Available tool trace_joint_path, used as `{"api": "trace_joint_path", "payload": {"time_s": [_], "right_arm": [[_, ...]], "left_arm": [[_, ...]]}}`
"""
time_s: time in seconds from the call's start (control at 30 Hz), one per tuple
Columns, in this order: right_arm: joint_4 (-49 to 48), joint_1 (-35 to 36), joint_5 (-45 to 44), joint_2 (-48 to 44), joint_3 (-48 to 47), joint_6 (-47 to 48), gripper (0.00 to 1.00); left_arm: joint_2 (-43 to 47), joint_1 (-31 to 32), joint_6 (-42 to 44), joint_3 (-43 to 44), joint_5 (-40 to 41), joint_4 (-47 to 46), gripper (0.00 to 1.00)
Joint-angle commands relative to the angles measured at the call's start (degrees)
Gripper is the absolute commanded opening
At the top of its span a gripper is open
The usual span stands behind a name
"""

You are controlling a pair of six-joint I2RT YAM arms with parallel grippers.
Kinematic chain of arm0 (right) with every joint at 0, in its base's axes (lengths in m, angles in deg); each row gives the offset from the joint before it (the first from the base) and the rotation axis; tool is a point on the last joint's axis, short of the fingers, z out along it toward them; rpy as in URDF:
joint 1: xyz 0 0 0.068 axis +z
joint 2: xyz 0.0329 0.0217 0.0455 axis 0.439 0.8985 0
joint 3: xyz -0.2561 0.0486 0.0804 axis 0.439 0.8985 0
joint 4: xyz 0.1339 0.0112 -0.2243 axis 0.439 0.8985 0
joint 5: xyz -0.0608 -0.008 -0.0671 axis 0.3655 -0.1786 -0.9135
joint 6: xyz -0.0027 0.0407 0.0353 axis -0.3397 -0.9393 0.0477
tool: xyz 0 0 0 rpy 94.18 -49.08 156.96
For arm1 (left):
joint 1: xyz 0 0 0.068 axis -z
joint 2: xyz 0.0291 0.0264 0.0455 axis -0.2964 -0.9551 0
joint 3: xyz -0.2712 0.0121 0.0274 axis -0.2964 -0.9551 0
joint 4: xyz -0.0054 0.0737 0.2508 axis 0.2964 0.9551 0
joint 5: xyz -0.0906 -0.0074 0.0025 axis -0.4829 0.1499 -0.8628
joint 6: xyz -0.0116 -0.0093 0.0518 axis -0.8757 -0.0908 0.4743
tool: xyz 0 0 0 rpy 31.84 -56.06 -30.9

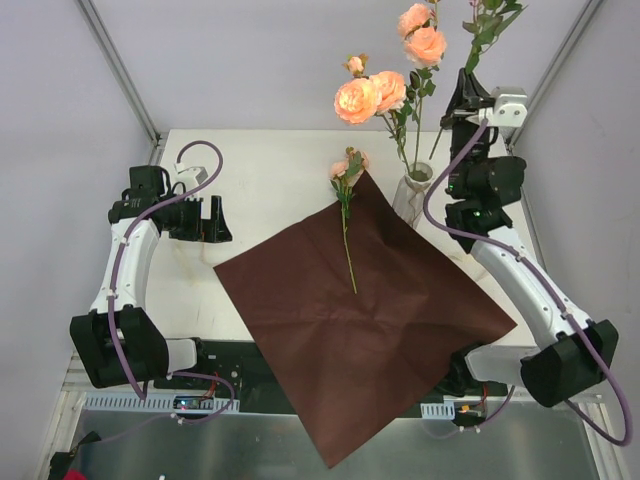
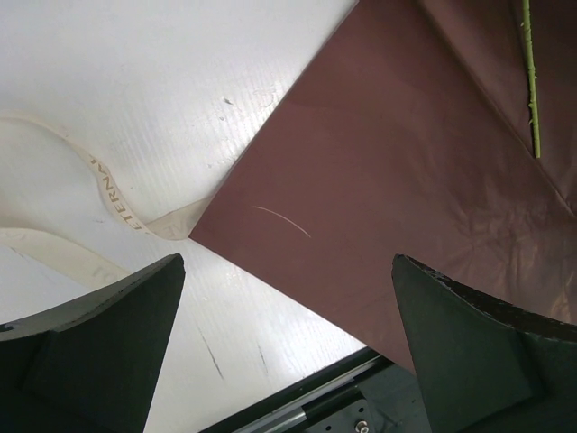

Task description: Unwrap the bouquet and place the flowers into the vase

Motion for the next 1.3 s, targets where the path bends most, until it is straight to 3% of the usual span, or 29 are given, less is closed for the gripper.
{"api": "trace_joint_path", "payload": {"time_s": [0.0,0.6,0.63,0.67,0.73,0.87,1.17,1.27], "right_arm": [[-5.7,-1.1,0.0,2.8,-0.7,-2.8,0.01],[-7.8,-3.9,-3.4,9.0,6.8,-5.8,0.02],[-7.6,-3.8,-3.4,8.1,7.5,-6.1,0.07],[-7.3,-3.7,-3.5,7.6,8.3,-6.4,0.21],[-6.0,-3.1,-3.9,5.5,10.3,-7.5,0.28],[-5.0,-0.9,-5.5,1.2,13.6,-7.1,0.55],[-0.5,11.4,-3.3,-8.4,16.1,-0.2,0.57],[8.8,16.5,0.1,-8.3,13.0,-2.0,0.59]], "left_arm": [[0.5,-0.5,2.0,1.7,-3.2,0.5,0.99],[2.8,-0.4,2.6,1.4,-5.6,0.9,0.99],[3.1,-0.5,2.7,1.4,-5.6,0.9,0.99],[3.1,-0.5,2.6,1.4,-5.6,1.0,0.99],[3.4,-0.5,2.8,1.4,-5.4,1.0,0.99],[3.3,-0.5,2.8,1.4,-5.2,1.0,0.99],[2.5,-0.5,2.5,1.6,-5.6,1.0,0.99],[2.2,-0.5,2.5,1.6,-5.8,1.0,0.99]]}}
